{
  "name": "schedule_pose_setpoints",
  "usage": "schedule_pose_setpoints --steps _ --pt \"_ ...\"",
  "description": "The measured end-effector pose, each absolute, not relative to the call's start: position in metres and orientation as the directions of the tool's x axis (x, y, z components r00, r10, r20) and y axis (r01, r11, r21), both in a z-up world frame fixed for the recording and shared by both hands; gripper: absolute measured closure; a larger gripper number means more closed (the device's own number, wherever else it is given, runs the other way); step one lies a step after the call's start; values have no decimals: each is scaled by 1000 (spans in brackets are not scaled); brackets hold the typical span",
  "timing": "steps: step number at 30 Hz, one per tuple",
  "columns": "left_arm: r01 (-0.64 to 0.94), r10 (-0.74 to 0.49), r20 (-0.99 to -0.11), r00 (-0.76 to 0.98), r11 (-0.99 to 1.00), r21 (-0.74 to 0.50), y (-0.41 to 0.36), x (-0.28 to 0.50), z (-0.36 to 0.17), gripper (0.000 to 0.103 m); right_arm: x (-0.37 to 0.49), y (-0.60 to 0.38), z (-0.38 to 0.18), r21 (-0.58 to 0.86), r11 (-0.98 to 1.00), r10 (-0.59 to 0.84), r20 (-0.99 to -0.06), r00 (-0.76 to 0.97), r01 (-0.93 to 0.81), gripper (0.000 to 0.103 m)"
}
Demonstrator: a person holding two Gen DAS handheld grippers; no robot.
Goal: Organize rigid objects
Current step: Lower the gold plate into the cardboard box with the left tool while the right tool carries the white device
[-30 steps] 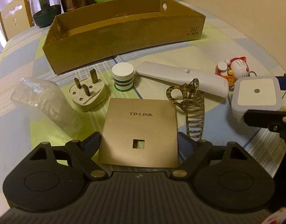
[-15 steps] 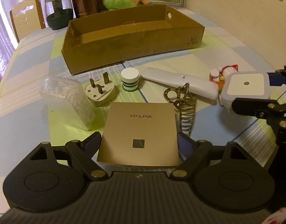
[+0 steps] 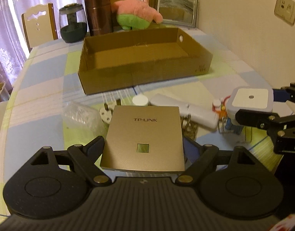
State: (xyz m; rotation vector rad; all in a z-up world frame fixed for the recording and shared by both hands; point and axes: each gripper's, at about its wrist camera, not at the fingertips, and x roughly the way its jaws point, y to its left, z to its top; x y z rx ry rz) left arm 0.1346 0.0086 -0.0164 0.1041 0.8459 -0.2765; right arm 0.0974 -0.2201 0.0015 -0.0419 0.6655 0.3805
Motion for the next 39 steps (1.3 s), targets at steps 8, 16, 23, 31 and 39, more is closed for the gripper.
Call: schedule_pose_setpoints --steps 8,16,23,31,39 --pt "259 -207 -715 668 965 -38 4 168 12 19 134 -228 21 97 937 327 -591 737 -337 37" --pt "221 -197 -682 705 974 -53 4 219 35 19 198 -234 40 103 942 318 -572 756 -319 37" --pt "199 -174 -681 712 979 -42 6 259 35 19 254 -231 41 103 945 311 -580 753 -311 37" --pt "169 -169 -693 701 983 -68 14 302 27 19 304 -228 26 100 952 288 -619 731 -290 37" --pt "164 -174 -714 678 983 -84 15 334 13 19 337 -224 8 112 955 278 -658 700 -274 37"
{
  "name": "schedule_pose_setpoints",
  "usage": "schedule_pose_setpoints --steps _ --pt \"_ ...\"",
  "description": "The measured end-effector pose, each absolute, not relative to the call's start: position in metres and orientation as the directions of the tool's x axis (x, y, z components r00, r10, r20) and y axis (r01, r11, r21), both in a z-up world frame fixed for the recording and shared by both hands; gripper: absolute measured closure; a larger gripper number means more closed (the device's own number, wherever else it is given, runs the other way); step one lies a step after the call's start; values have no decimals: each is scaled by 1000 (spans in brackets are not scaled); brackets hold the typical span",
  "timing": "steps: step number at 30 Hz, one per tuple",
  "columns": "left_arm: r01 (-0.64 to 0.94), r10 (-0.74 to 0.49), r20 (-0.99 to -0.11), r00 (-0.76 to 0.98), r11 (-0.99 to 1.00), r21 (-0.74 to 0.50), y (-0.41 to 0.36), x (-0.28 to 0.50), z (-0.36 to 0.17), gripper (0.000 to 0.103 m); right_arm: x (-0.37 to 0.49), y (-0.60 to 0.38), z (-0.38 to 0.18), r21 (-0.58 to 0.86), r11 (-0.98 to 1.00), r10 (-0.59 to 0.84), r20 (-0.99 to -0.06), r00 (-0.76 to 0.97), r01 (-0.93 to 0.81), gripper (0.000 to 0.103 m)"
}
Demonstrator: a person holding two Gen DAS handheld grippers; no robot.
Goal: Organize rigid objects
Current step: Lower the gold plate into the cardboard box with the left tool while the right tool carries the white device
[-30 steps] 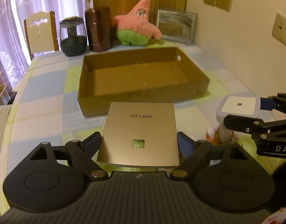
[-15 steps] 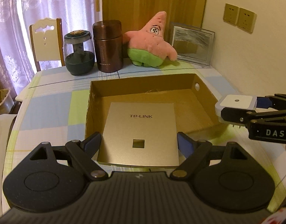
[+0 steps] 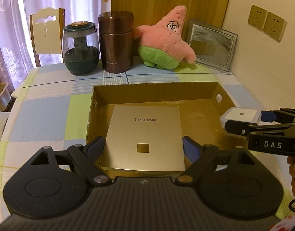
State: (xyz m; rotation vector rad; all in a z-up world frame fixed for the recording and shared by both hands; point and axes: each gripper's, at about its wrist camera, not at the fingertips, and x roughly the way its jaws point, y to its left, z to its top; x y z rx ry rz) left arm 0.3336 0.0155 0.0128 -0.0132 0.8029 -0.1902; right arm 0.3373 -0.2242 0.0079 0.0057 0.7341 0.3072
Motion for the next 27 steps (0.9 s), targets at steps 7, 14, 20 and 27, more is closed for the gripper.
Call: schedule_pose_setpoints --steps 7,14,20,27 --pt "159 -163 -733 660 984 -76 14 356 -1 19 359 -220 -4 108 960 262 -680 685 -260 37" --pt "154 -153 -751 642 986 -68 12 373 -15 19 373 -217 -18 111 961 255 -702 665 -252 37" --pt "159 -154 -757 634 985 -67 8 382 -24 19 378 -215 -25 115 961 256 -712 654 -250 37" --pt "144 -141 -749 647 988 -62 7 386 -25 14 380 -215 -28 116 962 255 -714 652 -249 37"
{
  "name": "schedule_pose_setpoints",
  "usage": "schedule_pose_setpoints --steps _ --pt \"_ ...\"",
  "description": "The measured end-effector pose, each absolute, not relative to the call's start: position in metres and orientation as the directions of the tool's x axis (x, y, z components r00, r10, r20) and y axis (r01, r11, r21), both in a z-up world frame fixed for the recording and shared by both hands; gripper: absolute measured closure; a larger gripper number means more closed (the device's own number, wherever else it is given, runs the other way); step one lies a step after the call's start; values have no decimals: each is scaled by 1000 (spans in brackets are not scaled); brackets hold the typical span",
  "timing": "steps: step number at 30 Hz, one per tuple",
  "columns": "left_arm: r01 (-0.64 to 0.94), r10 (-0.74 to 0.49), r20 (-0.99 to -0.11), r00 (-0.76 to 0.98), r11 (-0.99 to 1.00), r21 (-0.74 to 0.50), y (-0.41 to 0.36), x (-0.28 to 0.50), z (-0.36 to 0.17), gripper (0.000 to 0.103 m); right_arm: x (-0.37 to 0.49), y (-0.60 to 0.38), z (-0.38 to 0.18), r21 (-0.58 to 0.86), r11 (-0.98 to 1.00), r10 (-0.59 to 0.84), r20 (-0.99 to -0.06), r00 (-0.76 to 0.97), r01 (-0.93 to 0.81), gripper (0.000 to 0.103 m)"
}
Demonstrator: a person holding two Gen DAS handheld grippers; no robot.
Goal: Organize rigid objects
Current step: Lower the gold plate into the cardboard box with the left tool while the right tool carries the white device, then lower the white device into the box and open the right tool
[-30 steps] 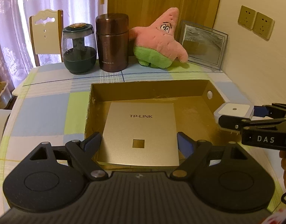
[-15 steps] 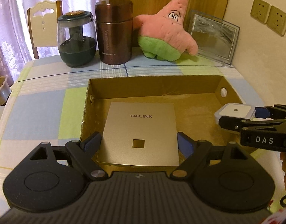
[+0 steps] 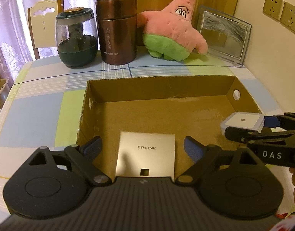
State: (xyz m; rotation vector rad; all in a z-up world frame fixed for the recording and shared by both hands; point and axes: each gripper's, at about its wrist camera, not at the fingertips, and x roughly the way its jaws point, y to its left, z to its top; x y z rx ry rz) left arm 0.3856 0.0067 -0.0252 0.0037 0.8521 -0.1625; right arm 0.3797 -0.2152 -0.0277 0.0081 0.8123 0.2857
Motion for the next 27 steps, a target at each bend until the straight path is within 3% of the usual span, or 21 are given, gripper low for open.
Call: schedule_pose_setpoints --steps 19,24,27 --pt "136 -132 -748 650 989 -56 13 381 -20 14 380 -213 -27 128 963 256 -706 661 -236 37" --pt "132 -127 -750 649 990 -54 15 378 -20 14 377 -215 -23 132 966 252 -678 691 -223 21" --pt "130 -124 -750 649 990 -51 17 376 -20 14 377 -215 -22 130 967 248 -679 692 -219 20"
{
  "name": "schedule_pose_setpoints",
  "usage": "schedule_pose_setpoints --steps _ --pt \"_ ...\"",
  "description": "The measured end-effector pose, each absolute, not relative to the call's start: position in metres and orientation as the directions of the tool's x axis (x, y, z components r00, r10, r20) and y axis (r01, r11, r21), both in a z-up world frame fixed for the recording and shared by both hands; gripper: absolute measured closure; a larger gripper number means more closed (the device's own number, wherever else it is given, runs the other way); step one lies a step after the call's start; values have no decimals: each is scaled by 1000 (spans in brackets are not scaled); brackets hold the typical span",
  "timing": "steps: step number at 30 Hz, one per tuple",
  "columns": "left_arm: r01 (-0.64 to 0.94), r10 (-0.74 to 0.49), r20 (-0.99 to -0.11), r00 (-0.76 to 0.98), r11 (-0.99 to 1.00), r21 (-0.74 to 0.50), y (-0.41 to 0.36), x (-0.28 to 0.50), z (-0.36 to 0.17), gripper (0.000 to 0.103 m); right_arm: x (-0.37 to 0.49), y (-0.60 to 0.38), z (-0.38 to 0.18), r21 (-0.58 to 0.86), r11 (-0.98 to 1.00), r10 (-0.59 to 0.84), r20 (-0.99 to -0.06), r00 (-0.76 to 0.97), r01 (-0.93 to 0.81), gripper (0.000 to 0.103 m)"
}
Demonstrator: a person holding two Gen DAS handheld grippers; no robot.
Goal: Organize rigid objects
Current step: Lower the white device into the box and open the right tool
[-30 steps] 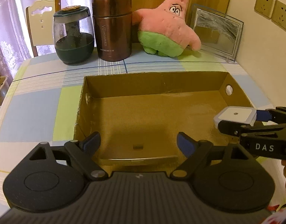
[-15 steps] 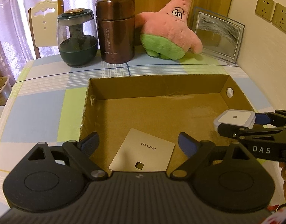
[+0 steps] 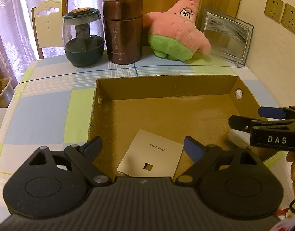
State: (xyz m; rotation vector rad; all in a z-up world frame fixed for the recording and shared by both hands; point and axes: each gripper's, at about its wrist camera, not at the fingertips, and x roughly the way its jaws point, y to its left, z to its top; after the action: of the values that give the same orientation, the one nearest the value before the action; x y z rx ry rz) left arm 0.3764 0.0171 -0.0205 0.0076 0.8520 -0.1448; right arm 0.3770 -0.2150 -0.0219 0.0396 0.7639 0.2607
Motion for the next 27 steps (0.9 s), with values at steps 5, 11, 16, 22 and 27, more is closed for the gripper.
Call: schedule_pose_setpoints --steps 5,11,16,22,27 --pt "130 -123 -749 651 990 -50 19 374 -19 14 376 -215 -21 120 969 240 -684 689 -218 20" --pt "126 -121 -747 654 991 -50 21 369 -14 14 372 -214 -18 117 969 238 -686 687 -218 20" --pt "123 -120 -742 660 991 -51 23 359 -7 14 365 -215 -10 121 969 240 -680 692 -217 20" --pt "110 -116 -736 667 992 -58 27 340 2 14 349 -219 2 131 969 242 -668 704 -210 20" --pt "96 -108 -732 673 994 -58 33 320 9 14 329 -225 11 145 969 245 -658 712 -200 20"
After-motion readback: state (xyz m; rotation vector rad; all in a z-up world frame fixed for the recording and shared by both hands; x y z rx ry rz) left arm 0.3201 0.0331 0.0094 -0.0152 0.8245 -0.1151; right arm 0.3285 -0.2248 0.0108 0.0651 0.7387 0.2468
